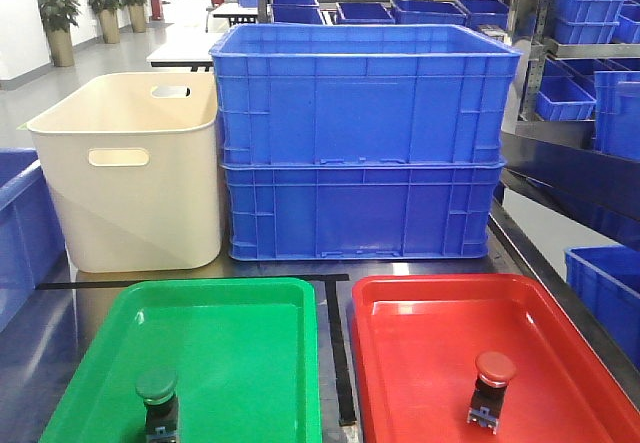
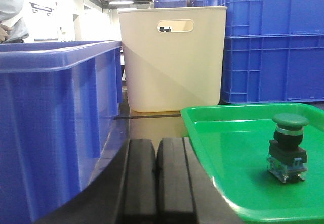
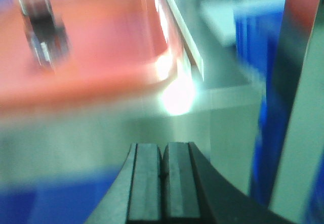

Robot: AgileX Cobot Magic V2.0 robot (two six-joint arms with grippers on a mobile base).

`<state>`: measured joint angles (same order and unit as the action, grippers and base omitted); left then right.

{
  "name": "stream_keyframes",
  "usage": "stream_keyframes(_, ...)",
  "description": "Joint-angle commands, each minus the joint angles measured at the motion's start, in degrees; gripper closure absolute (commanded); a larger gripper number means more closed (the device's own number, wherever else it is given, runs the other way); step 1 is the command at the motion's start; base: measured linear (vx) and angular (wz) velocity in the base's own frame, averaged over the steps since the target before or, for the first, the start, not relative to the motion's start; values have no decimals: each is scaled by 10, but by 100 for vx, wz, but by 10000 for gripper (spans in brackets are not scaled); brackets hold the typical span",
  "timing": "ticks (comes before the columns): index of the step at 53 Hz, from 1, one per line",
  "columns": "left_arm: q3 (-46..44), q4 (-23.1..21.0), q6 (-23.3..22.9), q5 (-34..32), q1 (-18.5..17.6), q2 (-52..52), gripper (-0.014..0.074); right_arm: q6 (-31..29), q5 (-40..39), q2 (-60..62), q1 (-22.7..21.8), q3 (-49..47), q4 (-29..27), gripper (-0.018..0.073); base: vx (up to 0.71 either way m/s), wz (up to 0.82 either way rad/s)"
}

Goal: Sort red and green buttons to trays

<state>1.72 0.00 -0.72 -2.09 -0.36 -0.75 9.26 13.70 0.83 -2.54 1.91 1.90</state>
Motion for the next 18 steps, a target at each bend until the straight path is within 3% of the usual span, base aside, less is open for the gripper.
stream_keyframes(1,3,-3,-1,-50,0,-7,602,-6,-77,4,-3,2,7,572,0,0)
stream_keyframes(18,3,-3,-1,-50,0,-7,602,-6,-77,4,-3,2,7,572,0,0)
